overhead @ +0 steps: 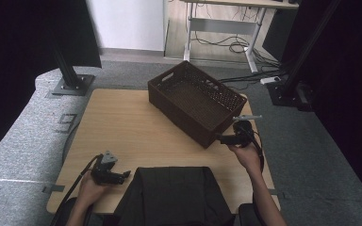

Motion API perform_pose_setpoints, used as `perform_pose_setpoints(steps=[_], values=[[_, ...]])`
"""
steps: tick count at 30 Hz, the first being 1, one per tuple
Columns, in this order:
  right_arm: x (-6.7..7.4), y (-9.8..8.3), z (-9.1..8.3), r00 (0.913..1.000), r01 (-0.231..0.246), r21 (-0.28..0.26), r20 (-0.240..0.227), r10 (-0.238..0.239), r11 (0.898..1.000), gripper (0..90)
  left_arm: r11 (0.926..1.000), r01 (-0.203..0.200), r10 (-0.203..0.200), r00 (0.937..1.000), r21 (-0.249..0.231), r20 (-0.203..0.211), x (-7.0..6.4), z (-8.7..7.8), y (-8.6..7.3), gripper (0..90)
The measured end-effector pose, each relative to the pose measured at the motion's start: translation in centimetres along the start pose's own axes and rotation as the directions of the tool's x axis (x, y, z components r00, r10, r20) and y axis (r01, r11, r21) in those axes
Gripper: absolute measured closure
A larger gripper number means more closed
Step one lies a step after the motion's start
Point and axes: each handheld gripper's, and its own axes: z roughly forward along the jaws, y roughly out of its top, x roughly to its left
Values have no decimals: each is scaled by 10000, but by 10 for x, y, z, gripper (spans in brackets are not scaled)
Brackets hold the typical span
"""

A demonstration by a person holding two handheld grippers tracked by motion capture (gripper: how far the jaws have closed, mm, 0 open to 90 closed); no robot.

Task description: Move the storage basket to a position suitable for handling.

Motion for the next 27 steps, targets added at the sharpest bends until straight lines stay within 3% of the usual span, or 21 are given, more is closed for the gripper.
perform_pose_setpoints(steps=[8,15,19,27], values=[[2,22,12,9992,-123,-38,389,124,9999,102,10000,4,-4,10000,2,-7,0,0,0,105],[4,33,30,9965,11,327,829,-38,9995,108,10000,14,-14,10000,5,-17,0,0,0,105],[5,33,37,9943,132,570,1048,-192,9983,113,10000,28,-28,10000,1,-23,0,0,0,105],[-3,26,33,9950,-236,506,977,185,9984,113,10000,46,-46,10000,1,-37,-1,0,0,105]])
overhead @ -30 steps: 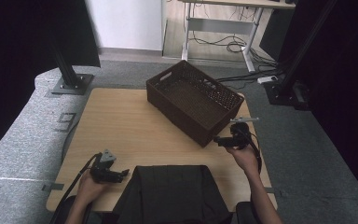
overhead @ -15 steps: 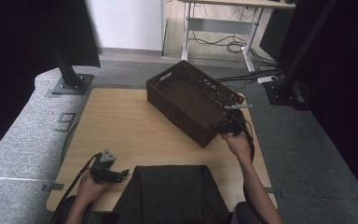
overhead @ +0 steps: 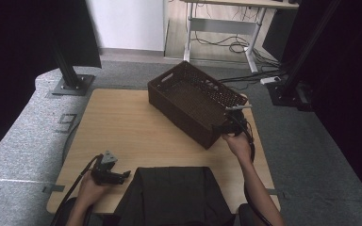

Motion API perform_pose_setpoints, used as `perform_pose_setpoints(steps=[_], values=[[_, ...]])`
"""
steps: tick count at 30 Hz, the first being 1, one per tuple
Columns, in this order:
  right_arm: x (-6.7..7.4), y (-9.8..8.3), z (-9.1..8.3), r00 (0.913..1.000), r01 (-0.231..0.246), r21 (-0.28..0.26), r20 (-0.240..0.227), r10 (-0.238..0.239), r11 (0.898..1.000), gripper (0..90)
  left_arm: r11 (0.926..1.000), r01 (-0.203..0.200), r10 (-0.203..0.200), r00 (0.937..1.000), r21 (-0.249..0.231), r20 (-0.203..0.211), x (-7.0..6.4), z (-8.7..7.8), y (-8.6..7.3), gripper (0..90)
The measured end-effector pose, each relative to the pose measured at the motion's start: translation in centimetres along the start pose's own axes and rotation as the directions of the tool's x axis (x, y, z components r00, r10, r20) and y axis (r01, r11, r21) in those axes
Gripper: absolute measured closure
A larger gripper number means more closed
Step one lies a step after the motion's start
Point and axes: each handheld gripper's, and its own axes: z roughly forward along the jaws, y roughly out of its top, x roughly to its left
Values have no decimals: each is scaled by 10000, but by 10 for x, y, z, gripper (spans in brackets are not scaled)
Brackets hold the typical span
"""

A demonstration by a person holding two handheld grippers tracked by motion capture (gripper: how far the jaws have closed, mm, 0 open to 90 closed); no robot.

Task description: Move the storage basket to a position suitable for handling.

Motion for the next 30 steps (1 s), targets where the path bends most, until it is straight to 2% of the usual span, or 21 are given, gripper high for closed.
perform_pose_setpoints(steps=[8,15,18,22,27,30], values=[[-19,-7,-8,9992,-263,177,297,257,9995,158,10000,0,0,10000,1,0,0,0,0,105],[-36,-15,-6,9970,-411,450,681,379,9981,330,10000,1,-1,10000,-1,1,0,0,0,105],[-44,-19,-9,9953,-636,444,760,601,9970,441,10000,1,-1,10000,0,0,0,0,0,105],[-57,-23,-17,9902,-823,283,1151,785,9962,605,10000,2,-2,10000,-2,0,0,0,0,105],[-68,-29,-25,9784,-854,178,1905,805,9962,672,10000,3,-3,10000,-3,1,0,0,0,105],[-67,-33,-26,9809,-499,97,1889,472,9987,667,10000,5,-5,10000,-2,1,0,0,0,105]])
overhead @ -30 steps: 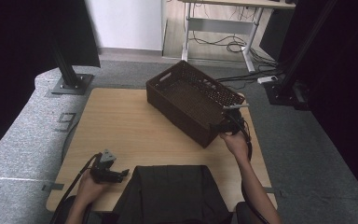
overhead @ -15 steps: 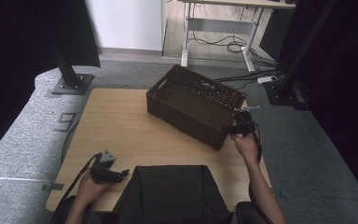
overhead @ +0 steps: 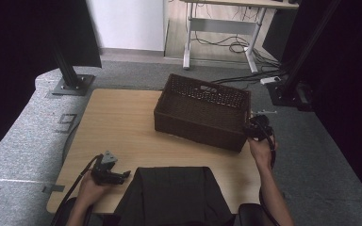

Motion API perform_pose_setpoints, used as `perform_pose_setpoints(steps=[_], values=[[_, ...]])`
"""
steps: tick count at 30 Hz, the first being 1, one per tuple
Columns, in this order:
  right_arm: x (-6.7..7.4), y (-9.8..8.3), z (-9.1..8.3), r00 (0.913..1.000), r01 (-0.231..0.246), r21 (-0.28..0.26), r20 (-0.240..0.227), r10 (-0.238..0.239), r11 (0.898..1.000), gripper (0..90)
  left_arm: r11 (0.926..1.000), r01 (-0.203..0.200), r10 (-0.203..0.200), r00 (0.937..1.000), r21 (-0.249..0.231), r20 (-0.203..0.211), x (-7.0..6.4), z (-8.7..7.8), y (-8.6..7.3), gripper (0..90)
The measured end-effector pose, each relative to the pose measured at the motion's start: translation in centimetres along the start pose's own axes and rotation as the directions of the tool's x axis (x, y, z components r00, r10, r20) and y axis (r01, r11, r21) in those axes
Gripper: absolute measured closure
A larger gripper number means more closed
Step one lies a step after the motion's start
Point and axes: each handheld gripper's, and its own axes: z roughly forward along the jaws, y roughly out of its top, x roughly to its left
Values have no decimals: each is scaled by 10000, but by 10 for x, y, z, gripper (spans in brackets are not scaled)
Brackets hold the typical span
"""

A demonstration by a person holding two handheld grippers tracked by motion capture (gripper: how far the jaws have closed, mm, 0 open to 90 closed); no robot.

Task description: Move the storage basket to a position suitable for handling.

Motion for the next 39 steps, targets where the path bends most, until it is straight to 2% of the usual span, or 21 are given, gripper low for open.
perform_pose_setpoints(steps=[4,8,15,25,39], values=[[6,-1,-3,9991,414,40,9,-414,9991,657,10000,2,-2,10000,-1,-1,0,0,0,105],[10,-3,-4,9986,517,-31,-139,-518,9987,652,10000,1,-1,10000,-1,-1,0,0,0,105],[23,-4,-4,9946,711,-164,-741,-721,9973,647,10000,-2,2,10000,1,-7,0,0,0,105],[47,-8,-8,9816,1167,-320,-1485,-1202,9926,645,10000,3,-3,10000,3,-5,0,0,0,105],[66,-20,-20,9582,1672,-499,-2268,-1742,9847,637,9997,235,-235,9991,-31,-339,6,-3,-3,105]])
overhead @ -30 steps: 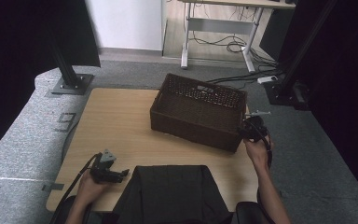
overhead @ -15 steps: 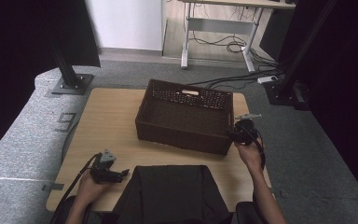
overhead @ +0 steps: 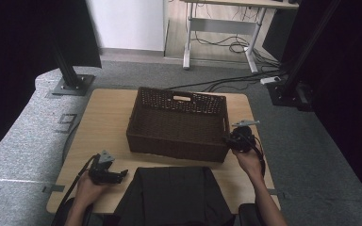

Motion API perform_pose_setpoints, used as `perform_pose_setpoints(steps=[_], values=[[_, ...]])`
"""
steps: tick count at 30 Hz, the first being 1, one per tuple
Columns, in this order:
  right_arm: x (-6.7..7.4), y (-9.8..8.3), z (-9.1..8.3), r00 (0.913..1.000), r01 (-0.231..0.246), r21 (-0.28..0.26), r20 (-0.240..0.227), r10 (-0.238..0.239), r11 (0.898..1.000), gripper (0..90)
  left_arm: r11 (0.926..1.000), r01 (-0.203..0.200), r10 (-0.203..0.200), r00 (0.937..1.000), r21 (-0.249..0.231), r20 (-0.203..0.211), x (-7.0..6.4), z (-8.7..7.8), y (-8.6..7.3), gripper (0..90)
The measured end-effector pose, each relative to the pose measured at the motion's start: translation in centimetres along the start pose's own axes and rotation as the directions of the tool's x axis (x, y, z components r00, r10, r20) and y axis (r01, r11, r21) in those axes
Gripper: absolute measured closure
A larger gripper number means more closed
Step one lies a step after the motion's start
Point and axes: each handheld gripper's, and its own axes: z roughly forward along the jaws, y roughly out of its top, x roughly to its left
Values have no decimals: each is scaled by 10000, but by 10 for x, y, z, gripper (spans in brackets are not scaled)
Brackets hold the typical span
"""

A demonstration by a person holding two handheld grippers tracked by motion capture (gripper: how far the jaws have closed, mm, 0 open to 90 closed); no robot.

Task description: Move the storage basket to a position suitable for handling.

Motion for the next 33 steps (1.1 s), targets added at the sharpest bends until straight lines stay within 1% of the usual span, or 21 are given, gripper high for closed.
perform_pose_setpoints(steps=[6,12,16,19,22,25,26,28,29,30,31,33], values=[[6,-7,-6,9994,191,-44,-280,-193,9998,637,10000,30,-30,10000,6,21,0,0,0,105],[10,-11,-12,9991,300,39,-295,-299,9995,636,10000,42,-42,10000,13,9,0,0,0,107],[8,-10,-12,9987,106,9,-499,-105,9999,633,10000,65,-65,10000,17,-8,0,0,0,106],[7,-9,-11,9986,160,46,-502,-158,9999,635,10000,84,-84,10000,11,15,0,0,0,105],[3,-8,-10,9985,29,56,-555,-26,10000,641,10000,85,-85,10000,11,12,0,0,0,106],[3,-6,-10,9982,152,96,-573,-147,9998,628,10000,87,-87,10000,13,17,0,0,0,105],[2,-6,-10,9980,169,59,-618,-165,9998,598,10000,88,-88,10000,12,16,0,0,0,105],[0,-6,-11,9957,-14,-45,-927,10,10000,473,10000,89,-89,10000,12,17,0,0,0,105],[0,-5,-13,9961,-39,-182,-878,22,9998,428,10000,90,-90,10000,13,17,0,0,0,105],[1,-4,-16,9968,19,-337,-799,-46,9994,388,10000,92,-92,10000,14,23,0,0,0,105],[1,-3,-18,9966,115,-394,-815,-147,9992,343,10000,97,-97,10000,11,20,0,0,0,105],[2,-1,-22,9956,377,-409,-848,-410,9985,259,9999,93,-93,10000,57,18,0,0,0,100]])
